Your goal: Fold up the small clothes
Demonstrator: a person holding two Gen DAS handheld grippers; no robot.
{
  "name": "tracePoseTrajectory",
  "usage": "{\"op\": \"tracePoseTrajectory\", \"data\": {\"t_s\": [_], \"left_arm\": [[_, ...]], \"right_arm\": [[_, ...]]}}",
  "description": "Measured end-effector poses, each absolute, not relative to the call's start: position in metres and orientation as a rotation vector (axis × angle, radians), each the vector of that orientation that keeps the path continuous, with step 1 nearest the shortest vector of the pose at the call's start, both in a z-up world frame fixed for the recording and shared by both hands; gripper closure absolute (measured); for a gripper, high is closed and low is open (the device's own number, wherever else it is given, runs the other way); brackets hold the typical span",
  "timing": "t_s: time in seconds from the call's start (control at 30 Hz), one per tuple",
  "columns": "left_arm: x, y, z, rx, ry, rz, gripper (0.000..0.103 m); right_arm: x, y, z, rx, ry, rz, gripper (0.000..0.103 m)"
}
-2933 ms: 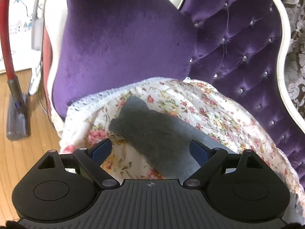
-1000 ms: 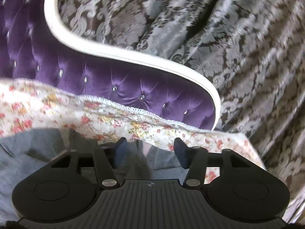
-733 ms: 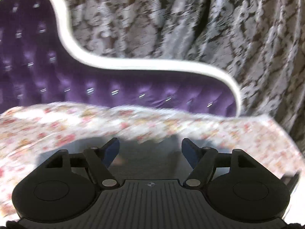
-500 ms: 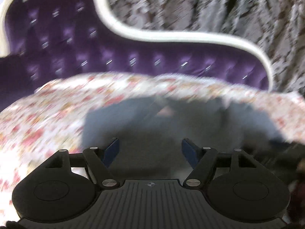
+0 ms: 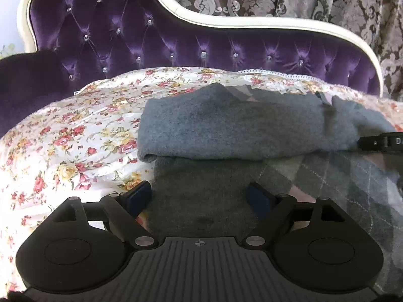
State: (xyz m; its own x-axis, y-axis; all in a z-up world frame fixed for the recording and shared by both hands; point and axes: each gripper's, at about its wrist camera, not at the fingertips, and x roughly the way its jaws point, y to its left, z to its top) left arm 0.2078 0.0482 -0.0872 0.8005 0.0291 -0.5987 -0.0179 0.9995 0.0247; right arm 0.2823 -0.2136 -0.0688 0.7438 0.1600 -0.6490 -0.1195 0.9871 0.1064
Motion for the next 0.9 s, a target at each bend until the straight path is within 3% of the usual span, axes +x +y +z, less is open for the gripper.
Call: {"op": "tracePoseTrajectory", "data": {"t_s": [0.2, 0.27, 0.33, 0.57, 0.6, 0.63, 0.67, 0.9], "left_arm": [[0.207, 0.043, -0.091, 0.046, 0.631, 0.037, 0.018], [0.206, 0.045, -0.092, 0.035, 0.629, 0.032, 0.018], [0.206, 0.046, -0.091, 0.034, 0.627, 0.031, 0.018], [0.205, 0.047, -0.092, 0.027, 0.622, 0.027, 0.017], [0.204, 0.047, -0.092, 0.026, 0.621, 0.026, 0.017], [0.204, 0.047, -0.092, 0.025, 0.62, 0.025, 0.017], [0.204, 0.047, -0.092, 0.024, 0.62, 0.025, 0.017], [0.204, 0.047, -0.092, 0.022, 0.621, 0.023, 0.017]], "right_arm": [[0.278, -0.223, -0.036, 0.131, 0.627, 0.194, 0.008], [0.293, -0.223, -0.034, 0.156, 0.658, 0.186, 0.018], [0.31, -0.224, -0.038, 0.193, 0.694, 0.178, 0.039], [0.347, -0.22, -0.06, 0.199, 0.784, 0.111, 0.039], [0.349, -0.217, -0.061, 0.192, 0.789, 0.115, 0.047], [0.348, -0.216, -0.061, 0.186, 0.792, 0.127, 0.085], [0.347, -0.213, -0.059, 0.182, 0.798, 0.137, 0.091], [0.298, -0.218, 0.006, 0.182, 0.585, 0.159, 0.094]]}}
